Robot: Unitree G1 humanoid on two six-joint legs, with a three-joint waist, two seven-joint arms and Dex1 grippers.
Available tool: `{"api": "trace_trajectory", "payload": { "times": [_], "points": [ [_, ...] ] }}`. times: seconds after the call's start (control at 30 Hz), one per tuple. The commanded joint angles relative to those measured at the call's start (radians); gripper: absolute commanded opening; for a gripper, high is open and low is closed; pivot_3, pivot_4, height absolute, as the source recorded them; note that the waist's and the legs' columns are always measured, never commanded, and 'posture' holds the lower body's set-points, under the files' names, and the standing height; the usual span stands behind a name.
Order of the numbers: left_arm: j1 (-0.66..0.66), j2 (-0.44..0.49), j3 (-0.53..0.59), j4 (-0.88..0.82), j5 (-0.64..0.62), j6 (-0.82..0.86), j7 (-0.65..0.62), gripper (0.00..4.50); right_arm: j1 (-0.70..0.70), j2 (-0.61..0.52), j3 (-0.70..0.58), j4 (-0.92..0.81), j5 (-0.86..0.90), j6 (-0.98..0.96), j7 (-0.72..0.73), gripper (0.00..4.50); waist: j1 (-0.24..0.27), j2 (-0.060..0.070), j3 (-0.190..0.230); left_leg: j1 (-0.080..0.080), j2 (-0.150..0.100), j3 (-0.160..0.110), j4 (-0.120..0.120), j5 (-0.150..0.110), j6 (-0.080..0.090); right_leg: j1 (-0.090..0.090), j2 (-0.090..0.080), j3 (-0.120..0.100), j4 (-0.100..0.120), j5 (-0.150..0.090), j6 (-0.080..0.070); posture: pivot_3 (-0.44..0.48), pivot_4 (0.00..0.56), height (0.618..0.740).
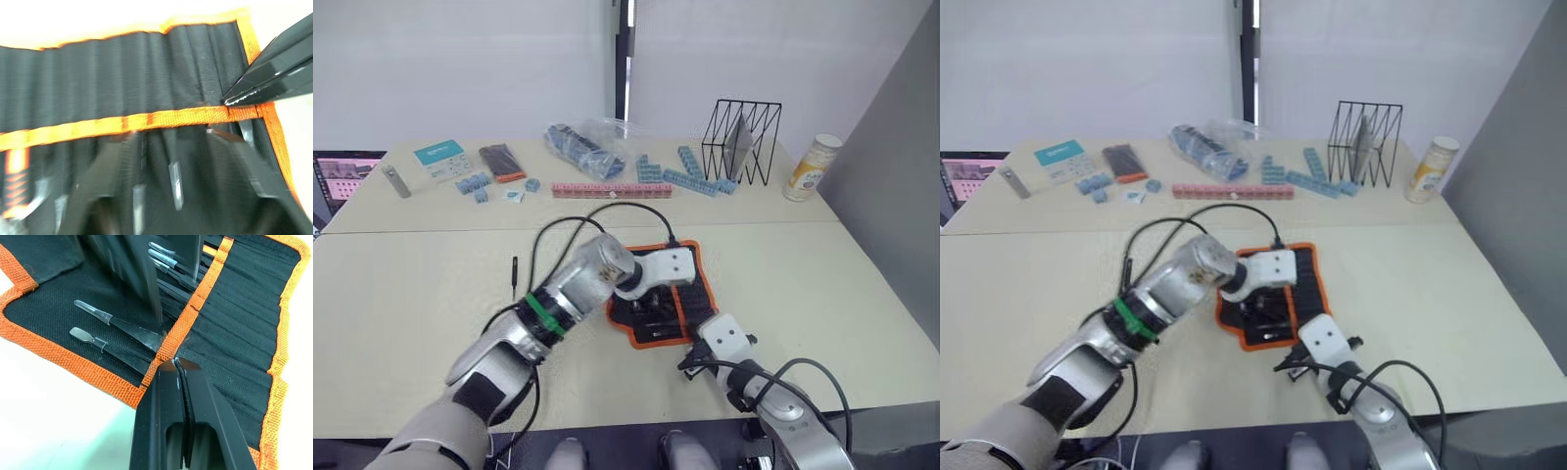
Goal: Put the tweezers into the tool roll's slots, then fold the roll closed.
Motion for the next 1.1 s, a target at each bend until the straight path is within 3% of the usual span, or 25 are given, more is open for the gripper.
{"api": "trace_trajectory", "payload": {
  "times": [0.03,0.2,0.3,0.47,0.6,0.77,0.87,0.93,1.1],
  "points": [
    [-0.001,0.076,0.124,-0.142,-0.085,0.127,-0.033,4.36,0.036,-0.019,0.039,0.100,0.001,0.060,0.034,0.00,-0.001,0.000,0.000,0.000,0.000,0.000,0.000,0.000,0.000,0.000,0.000,0.000,0.000,0.000,0.000,0.000,0.150,0.737],
    [0.111,0.180,0.356,-0.227,-0.191,0.215,0.032,4.47,0.035,-0.036,0.026,0.100,0.007,0.056,0.047,0.00,-0.002,0.001,0.000,0.001,0.000,0.000,0.000,0.000,0.000,0.000,0.000,0.000,0.000,0.000,0.000,0.000,0.150,0.737],
    [0.289,0.228,0.517,-0.275,-0.181,0.061,0.150,4.47,0.035,-0.049,0.010,0.103,0.012,0.051,0.058,0.00,-0.003,0.003,-0.001,0.002,0.001,0.000,-0.001,0.000,0.000,0.000,0.000,0.000,0.000,0.000,0.000,0.000,0.150,0.737],
    [0.633,0.217,0.764,-0.474,-0.227,0.034,0.292,4.47,0.039,-0.075,-0.007,0.107,0.025,0.037,0.080,0.00,0.004,0.001,-0.001,0.001,0.001,0.000,-0.001,0.000,0.000,0.000,0.000,0.000,0.000,0.000,-0.001,0.000,0.150,0.737],
    [0.901,0.107,0.944,-0.673,-0.288,0.070,0.403,4.47,0.027,-0.090,0.005,0.122,0.027,0.027,0.103,0.00,0.012,-0.003,-0.003,0.002,0.001,-0.001,0.001,0.000,0.000,0.004,0.000,0.000,-0.001,-0.001,-0.001,0.000,0.150,0.737],
    [1.171,-0.045,1.121,-0.836,-0.321,-0.021,0.518,4.47,0.005,-0.103,0.011,0.145,0.031,0.012,0.126,0.00,0.011,-0.009,-0.004,0.011,0.003,0.001,0.000,-0.001,-0.002,0.011,0.000,0.000,-0.003,-0.007,-0.010,0.000,0.150,0.737],
    [1.338,-0.119,1.182,-0.903,-0.324,-0.058,0.562,4.47,-0.008,-0.108,0.015,0.160,0.033,0.004,0.139,0.00,0.010,-0.011,-0.004,0.014,0.004,0.001,0.001,-0.002,-0.003,0.011,0.000,0.000,-0.003,-0.012,-0.013,0.000,0.150,0.737],
    [1.424,-0.167,1.201,-0.933,-0.333,-0.083,0.586,4.47,-0.017,-0.109,0.018,0.171,0.032,-0.002,0.147,0.00,0.007,-0.012,-0.004,0.016,0.004,0.002,0.001,-0.008,-0.013,0.011,0.000,0.001,-0.005,-0.015,-0.015,0.000,0.150,0.737],
    [1.538,-0.212,1.202,-0.935,-0.350,-0.147,0.616,4.47,-0.030,-0.111,0.024,0.188,0.032,-0.016,0.161,0.00,0.001,-0.015,-0.003,0.014,0.004,0.002,0.009,-0.011,-0.017,0.009,-0.001,0.001,-0.008,-0.016,-0.015,0.000,0.150,0.737]
  ]
}}
